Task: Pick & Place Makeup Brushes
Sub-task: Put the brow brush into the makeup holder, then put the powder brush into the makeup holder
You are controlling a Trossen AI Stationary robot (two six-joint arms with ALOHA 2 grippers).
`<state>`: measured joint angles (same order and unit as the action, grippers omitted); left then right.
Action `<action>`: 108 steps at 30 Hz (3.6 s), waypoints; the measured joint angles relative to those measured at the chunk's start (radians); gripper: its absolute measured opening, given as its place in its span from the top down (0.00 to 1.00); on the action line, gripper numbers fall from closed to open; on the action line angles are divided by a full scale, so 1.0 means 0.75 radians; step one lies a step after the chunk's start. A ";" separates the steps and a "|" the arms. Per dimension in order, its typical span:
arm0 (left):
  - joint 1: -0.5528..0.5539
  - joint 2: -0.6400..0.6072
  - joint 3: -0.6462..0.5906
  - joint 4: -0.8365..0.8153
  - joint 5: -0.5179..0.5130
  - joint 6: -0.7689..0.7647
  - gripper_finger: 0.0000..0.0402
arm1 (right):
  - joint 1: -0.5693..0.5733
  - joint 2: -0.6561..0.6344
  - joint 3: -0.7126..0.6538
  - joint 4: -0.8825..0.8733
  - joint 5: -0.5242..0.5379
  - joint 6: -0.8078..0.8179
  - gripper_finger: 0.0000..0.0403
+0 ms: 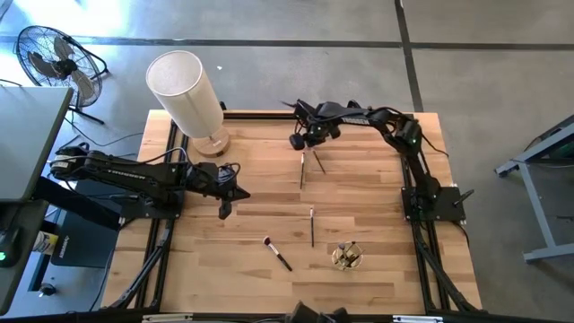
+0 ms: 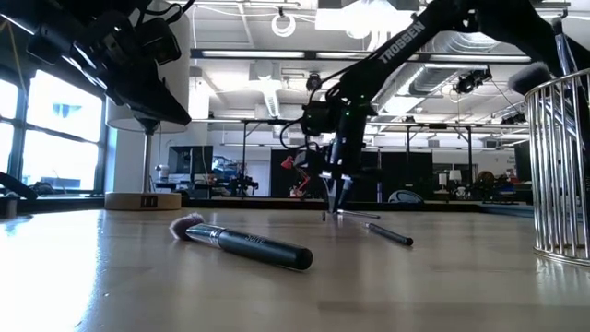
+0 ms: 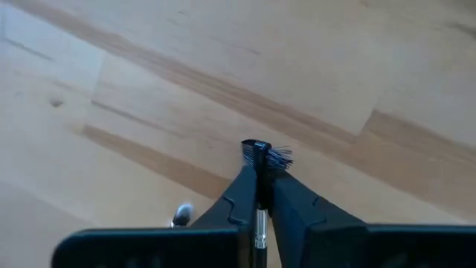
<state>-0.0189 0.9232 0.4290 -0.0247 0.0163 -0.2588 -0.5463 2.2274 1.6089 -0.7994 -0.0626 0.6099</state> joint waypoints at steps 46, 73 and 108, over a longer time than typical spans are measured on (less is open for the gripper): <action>-0.002 0.000 0.000 0.199 0.003 -0.186 1.00 | 1.871 -1.645 -1.348 1.485 1.626 -0.298 0.98; -0.403 0.114 0.042 0.210 -0.381 -0.301 1.00 | 2.068 -1.114 -1.293 1.486 1.645 -0.027 0.76; -0.429 0.614 0.929 -0.639 -0.867 -1.124 1.00 | 0.494 -1.565 -1.291 0.362 0.075 -0.310 1.00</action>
<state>-0.3405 1.3835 1.1257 -0.5039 -0.6337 -1.1015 -0.1761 1.0538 0.6403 -0.5278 -0.0061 0.3772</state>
